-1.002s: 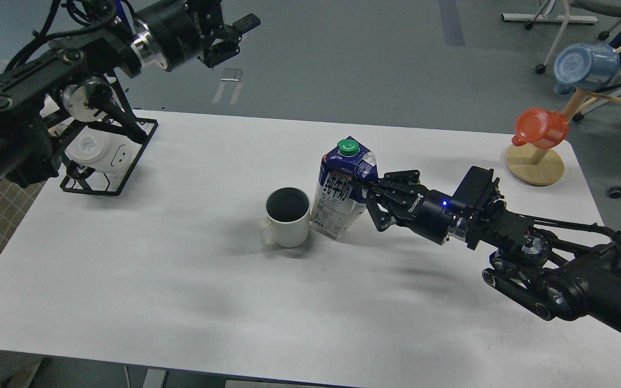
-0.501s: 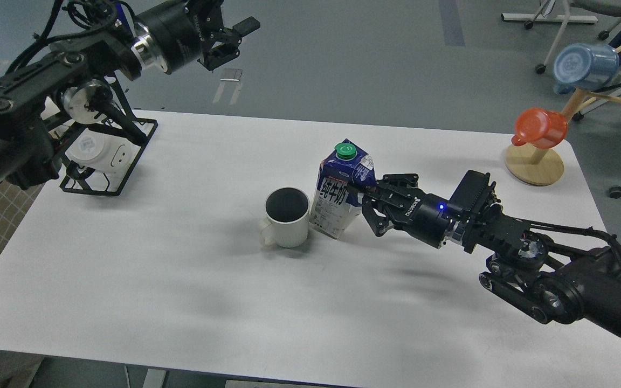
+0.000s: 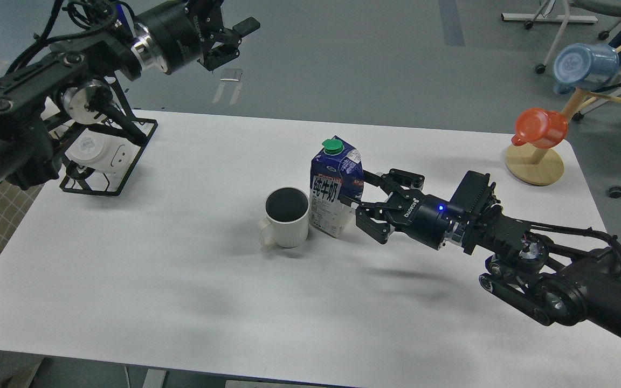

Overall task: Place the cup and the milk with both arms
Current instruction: 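Open the right gripper and withdraw it from the carton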

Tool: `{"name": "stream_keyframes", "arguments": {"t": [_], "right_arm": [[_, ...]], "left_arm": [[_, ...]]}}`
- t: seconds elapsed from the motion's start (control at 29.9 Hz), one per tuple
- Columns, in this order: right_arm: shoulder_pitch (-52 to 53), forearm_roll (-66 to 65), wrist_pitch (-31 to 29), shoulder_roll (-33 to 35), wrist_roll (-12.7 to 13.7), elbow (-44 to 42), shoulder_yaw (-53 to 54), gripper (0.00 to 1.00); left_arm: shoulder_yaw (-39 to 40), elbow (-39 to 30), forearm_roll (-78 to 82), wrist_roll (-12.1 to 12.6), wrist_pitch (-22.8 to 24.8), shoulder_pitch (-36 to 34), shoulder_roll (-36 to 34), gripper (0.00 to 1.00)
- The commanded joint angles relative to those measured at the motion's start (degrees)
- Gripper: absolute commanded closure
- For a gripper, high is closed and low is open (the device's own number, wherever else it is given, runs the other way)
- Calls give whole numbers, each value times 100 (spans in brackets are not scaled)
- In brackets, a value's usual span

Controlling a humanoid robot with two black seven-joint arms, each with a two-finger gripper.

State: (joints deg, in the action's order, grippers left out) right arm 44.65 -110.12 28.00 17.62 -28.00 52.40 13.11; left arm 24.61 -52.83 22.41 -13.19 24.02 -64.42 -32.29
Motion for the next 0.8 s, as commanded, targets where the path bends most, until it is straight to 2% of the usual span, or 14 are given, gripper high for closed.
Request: {"name": "stream_keyframes", "arguments": {"t": [0.0, 0.23, 0.37, 0.5, 0.6, 0.7, 0.77], "right_arm": [[0, 17, 0, 434, 0, 446, -1, 35], [0, 315, 0, 2164, 0, 1825, 8, 34], [183, 1700, 0, 3227, 0, 2686, 121, 34], [693, 2818, 0, 3441, 0, 2715, 385, 34], [887, 4189, -127, 3353, 0, 2373, 850, 34], [1001, 5112, -855, 2827, 0, 1793, 1202, 31], [1290, 5744, -1715, 2318, 0, 1153, 1404, 30]], "left_arm": [[-1, 1, 0, 0, 6, 0, -14, 6], [-1, 9, 0, 0, 6, 0, -23, 6], [8, 1, 0, 0, 6, 0, -14, 6], [8, 9, -8, -8, 6, 0, -14, 6], [-9, 149, 0, -8, 6, 0, 39, 5], [8, 527, -8, -35, 15, -18, 109, 5], [17, 869, -105, -70, 24, -35, 301, 4]]}}
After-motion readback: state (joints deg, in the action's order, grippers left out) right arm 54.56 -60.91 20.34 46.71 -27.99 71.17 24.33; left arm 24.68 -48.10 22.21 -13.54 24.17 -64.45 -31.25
